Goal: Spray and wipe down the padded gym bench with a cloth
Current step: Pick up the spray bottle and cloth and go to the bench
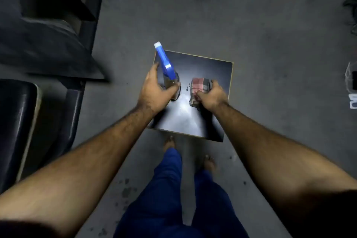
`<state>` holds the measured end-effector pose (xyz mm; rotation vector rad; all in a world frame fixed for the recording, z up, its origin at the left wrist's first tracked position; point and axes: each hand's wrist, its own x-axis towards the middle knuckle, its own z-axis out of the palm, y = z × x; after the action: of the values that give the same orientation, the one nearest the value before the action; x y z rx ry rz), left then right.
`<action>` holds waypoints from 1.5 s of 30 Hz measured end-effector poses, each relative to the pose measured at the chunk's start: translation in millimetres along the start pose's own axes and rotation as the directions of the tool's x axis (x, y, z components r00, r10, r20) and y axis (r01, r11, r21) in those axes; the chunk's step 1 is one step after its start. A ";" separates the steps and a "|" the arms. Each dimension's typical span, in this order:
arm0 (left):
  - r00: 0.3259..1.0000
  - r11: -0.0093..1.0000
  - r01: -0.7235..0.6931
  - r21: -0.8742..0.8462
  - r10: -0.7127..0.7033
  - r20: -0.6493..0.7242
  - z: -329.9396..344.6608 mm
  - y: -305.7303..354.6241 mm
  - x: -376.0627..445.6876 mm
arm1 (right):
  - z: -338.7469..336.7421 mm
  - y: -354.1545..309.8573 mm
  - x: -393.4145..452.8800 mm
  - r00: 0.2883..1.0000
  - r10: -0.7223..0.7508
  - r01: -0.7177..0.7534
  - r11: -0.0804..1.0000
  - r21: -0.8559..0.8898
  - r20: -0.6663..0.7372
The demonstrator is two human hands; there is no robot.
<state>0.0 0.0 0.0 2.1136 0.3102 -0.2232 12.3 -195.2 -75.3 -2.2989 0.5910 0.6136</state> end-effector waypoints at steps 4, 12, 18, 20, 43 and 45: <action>0.999 0.999 -0.037 -0.029 0.037 0.004 8.4 -1.2 12.1 | 15.2 -3.9 3.8 0.993 0.111 -0.110 0.993 0.042 -0.027; 0.999 0.999 -0.047 -0.020 0.047 -0.020 17.9 -1.5 17.4 | 32.9 -10.2 17.7 0.966 0.245 -0.249 0.968 -0.028 -0.084; 0.993 0.999 0.017 -0.038 -0.021 -0.115 14.7 6.2 6.6 | 18.6 -16.9 10.9 0.956 0.287 -0.277 0.839 0.469 0.051; 0.989 0.998 0.039 -0.044 -0.045 -0.143 5.5 11.9 -3.0 | 6.3 -25.0 -7.3 0.956 0.257 -0.286 0.733 0.617 0.138; 0.562 0.928 0.300 -0.222 -0.360 -0.745 -217.6 -12.6 -363.8 | 48.7 -147.2 -334.0 0.650 -0.499 0.228 0.847 0.480 0.573; 0.512 0.910 0.323 -0.258 -0.398 -0.761 -239.4 -35.1 -396.3 | 82.2 -159.1 -364.2 0.595 -0.507 0.273 0.857 0.437 0.624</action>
<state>-378.8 168.5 209.0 1.9105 1.2992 0.5500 -206.6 56.7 155.6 -1.6055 -0.2187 1.0426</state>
